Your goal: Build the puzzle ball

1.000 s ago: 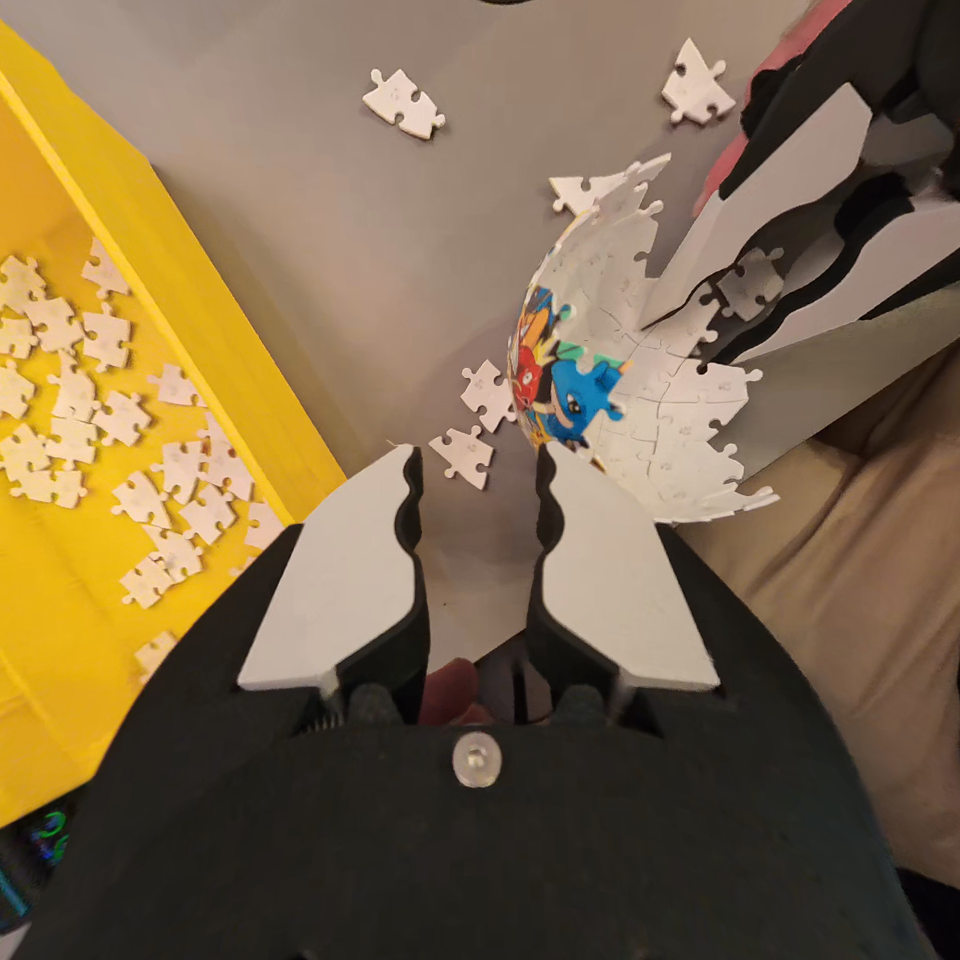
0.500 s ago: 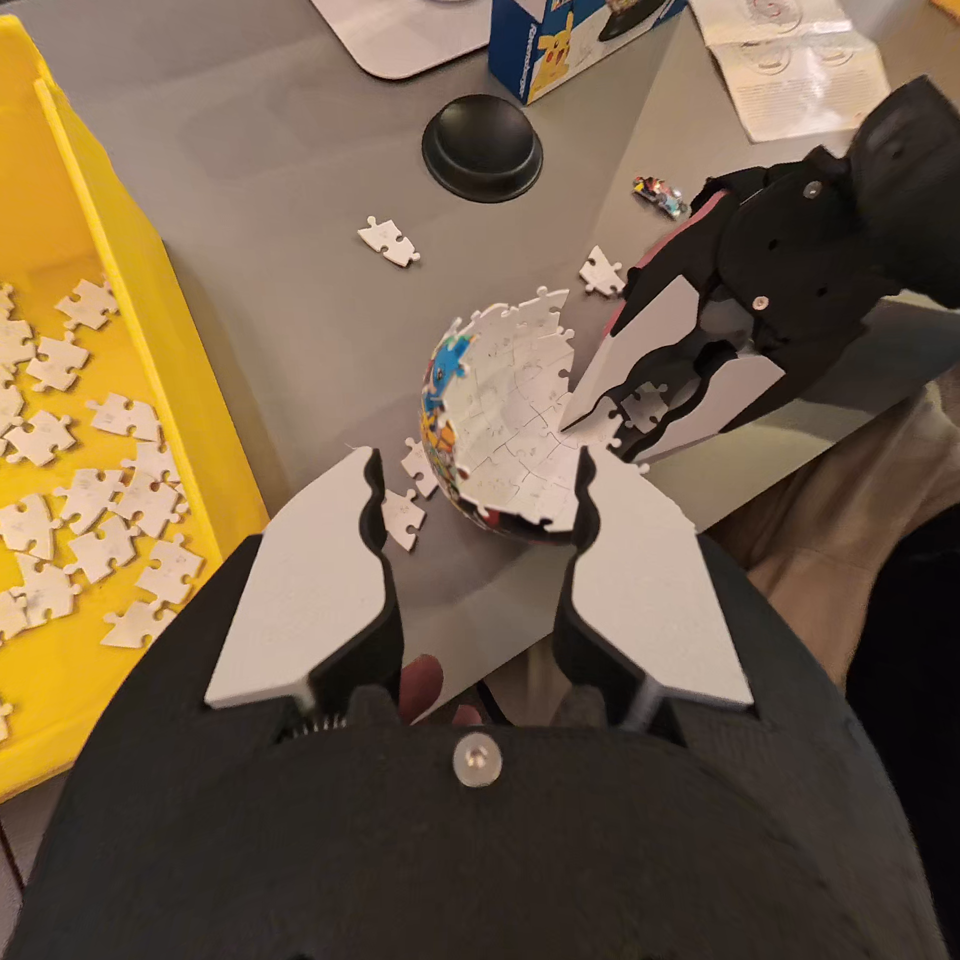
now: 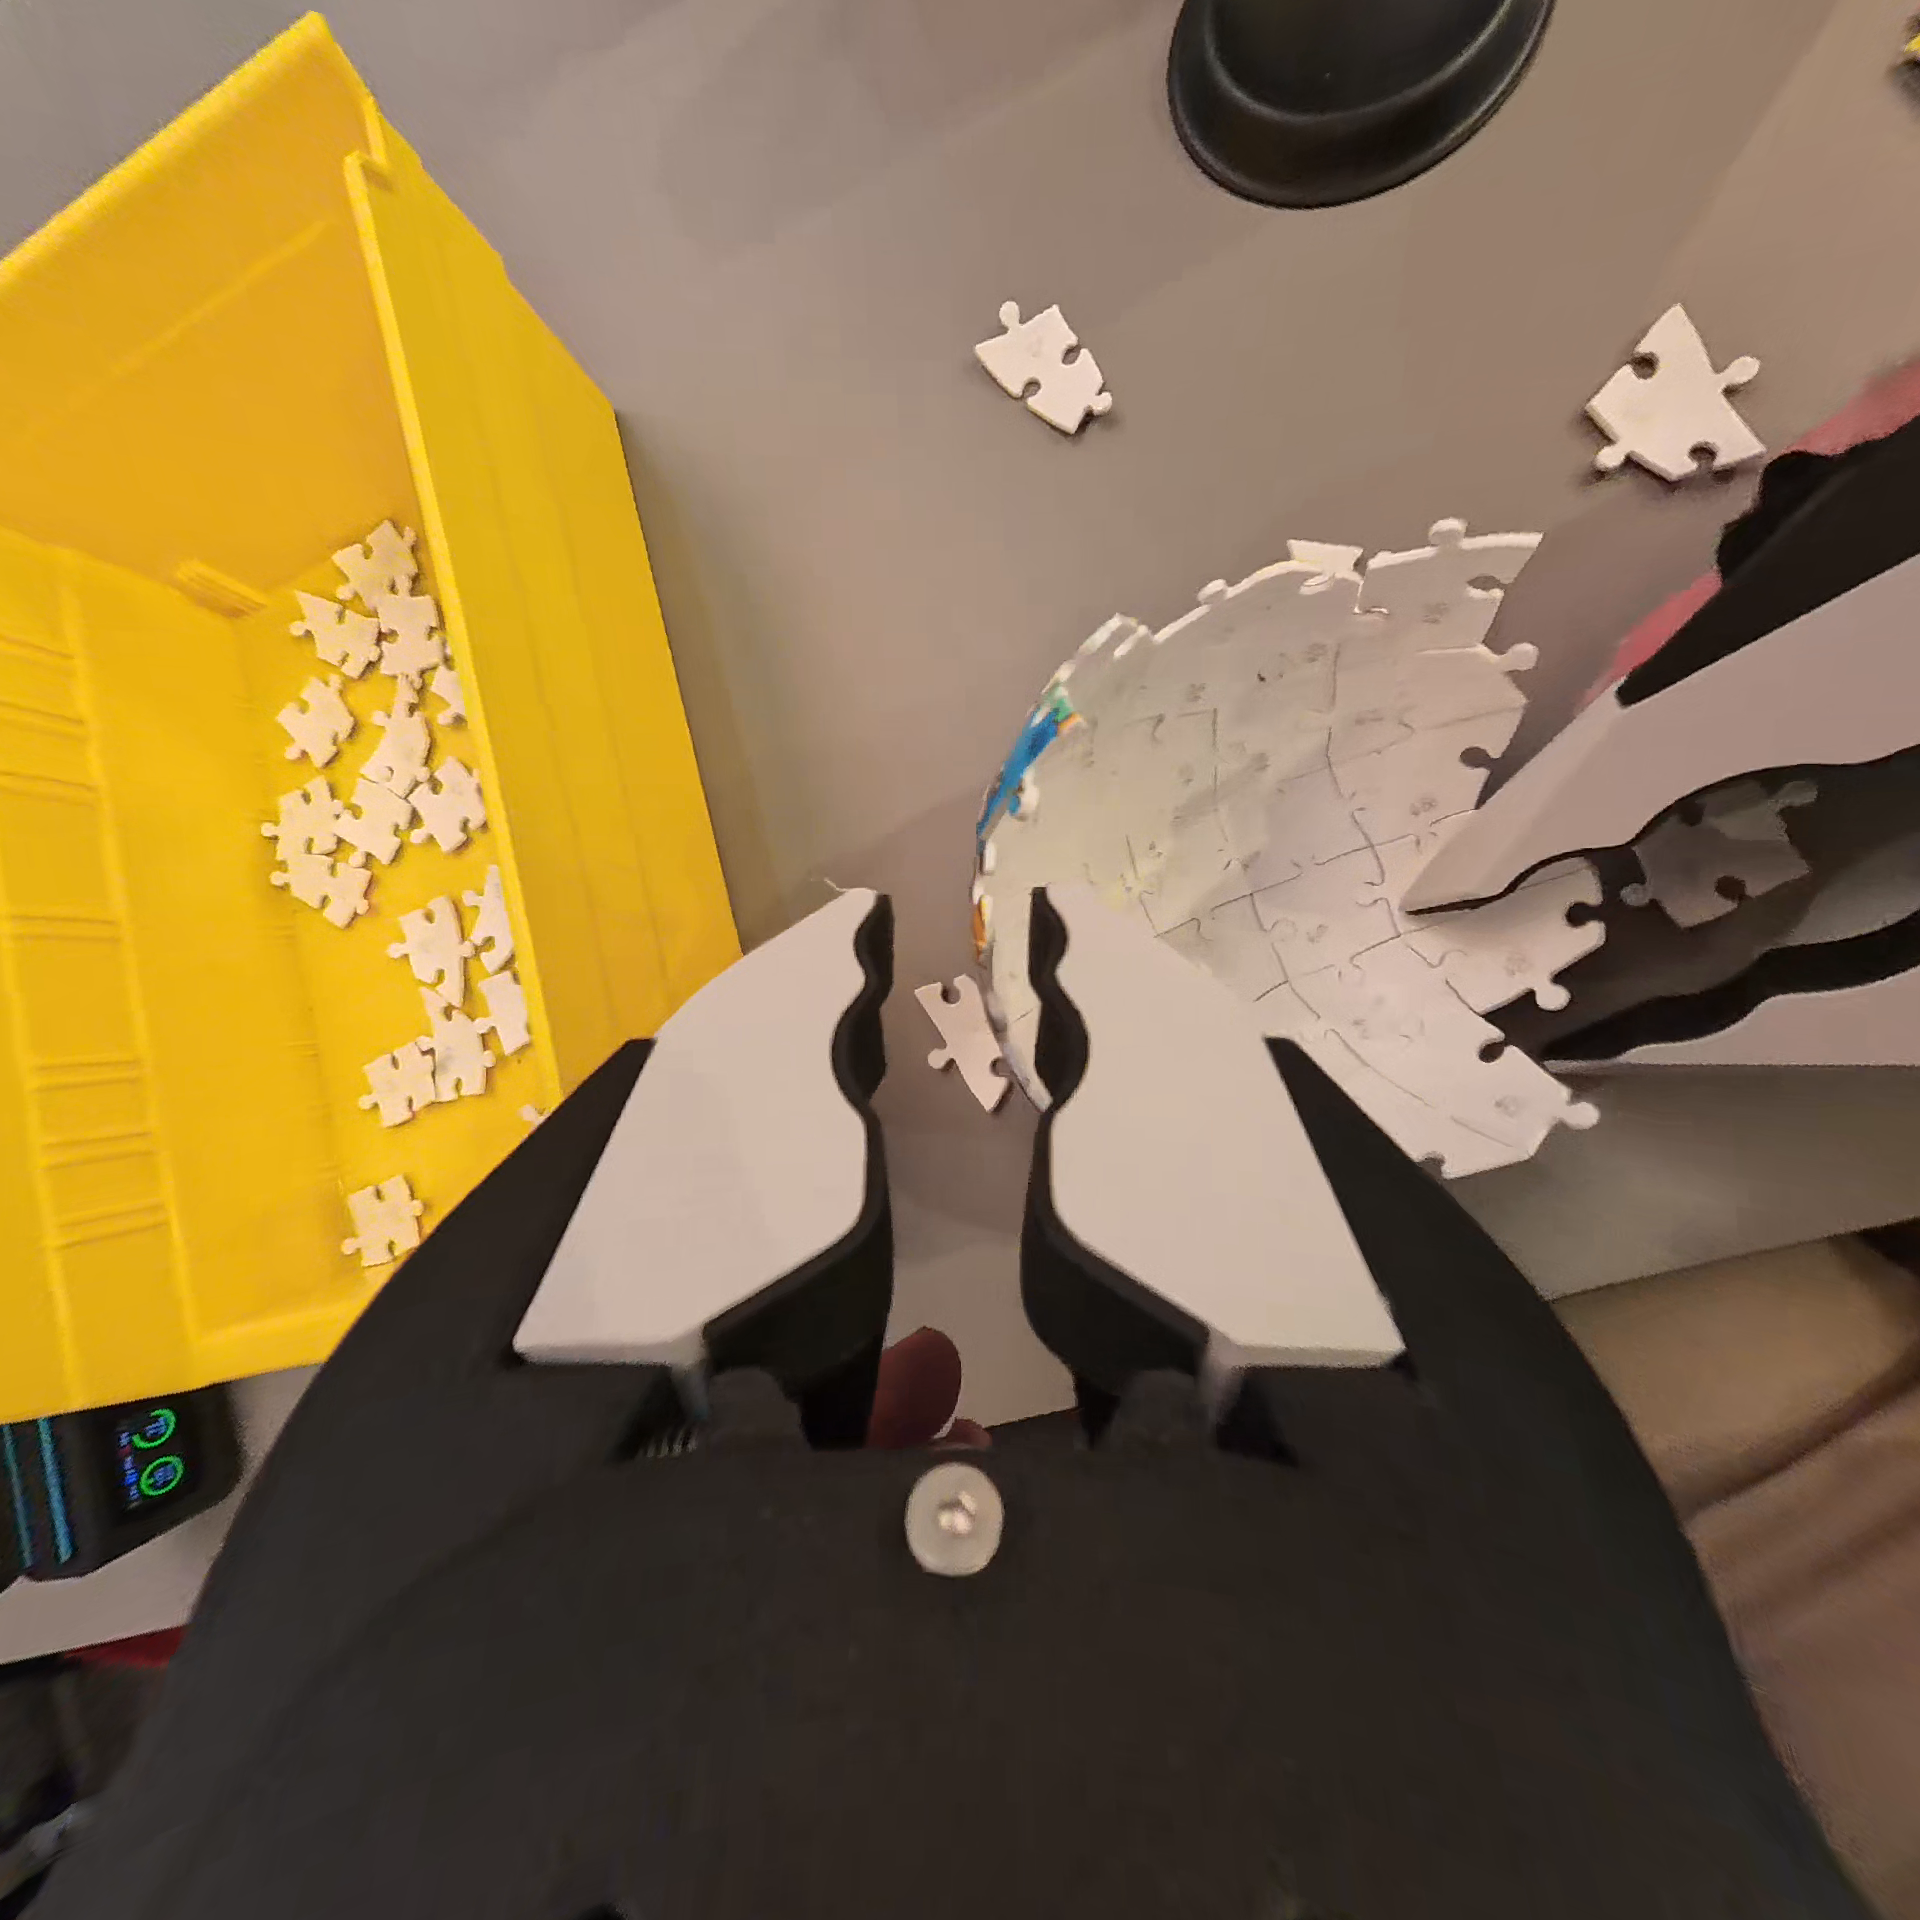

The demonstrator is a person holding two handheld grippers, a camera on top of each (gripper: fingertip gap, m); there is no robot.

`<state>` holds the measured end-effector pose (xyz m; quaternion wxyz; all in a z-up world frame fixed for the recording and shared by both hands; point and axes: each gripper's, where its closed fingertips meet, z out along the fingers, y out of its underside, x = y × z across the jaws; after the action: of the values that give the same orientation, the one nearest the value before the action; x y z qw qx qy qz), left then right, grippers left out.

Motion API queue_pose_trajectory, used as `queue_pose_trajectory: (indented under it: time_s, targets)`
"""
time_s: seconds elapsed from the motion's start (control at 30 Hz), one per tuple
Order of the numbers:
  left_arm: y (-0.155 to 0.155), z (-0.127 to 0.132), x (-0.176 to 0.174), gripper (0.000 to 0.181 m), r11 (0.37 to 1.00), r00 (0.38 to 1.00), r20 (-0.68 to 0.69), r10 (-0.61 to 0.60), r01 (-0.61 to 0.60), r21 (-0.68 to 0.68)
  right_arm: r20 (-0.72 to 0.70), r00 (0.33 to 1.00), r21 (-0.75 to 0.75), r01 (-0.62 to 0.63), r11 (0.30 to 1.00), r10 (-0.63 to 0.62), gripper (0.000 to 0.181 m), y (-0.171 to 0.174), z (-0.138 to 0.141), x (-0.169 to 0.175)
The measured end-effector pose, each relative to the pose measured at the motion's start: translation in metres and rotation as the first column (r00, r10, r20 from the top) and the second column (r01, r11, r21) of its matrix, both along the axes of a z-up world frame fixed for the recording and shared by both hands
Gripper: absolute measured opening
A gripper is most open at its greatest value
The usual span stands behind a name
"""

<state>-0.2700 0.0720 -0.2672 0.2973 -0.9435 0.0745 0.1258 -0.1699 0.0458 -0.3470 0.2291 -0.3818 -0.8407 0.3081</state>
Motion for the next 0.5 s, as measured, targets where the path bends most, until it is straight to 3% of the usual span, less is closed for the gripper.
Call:
queue_pose_trajectory:
  time_s: [0.17,0.33,0.5]
  targets:
    - [0.0017,0.0007,-0.0018,0.019,1.000,0.996,-0.087,-0.010,0.008,-0.019,0.001,1.000,0.005,0.007,1.000,-0.007,0.046,-0.0011,0.0001,0.0004]
    - [0.0016,-0.0031,-0.0048,0.003,0.998,0.983,-0.181,-0.014,0.002,-0.065,-0.001,1.000,0.014,0.004,1.000,-0.004,0.050,-0.0017,0.0006,0.0008]
    - [-0.0003,-0.0059,-0.0083,0.003,0.996,0.972,-0.237,-0.008,-0.012,-0.085,-0.007,1.000,0.012,0.004,1.000,-0.004,0.051,-0.0013,0.0025,0.0014]
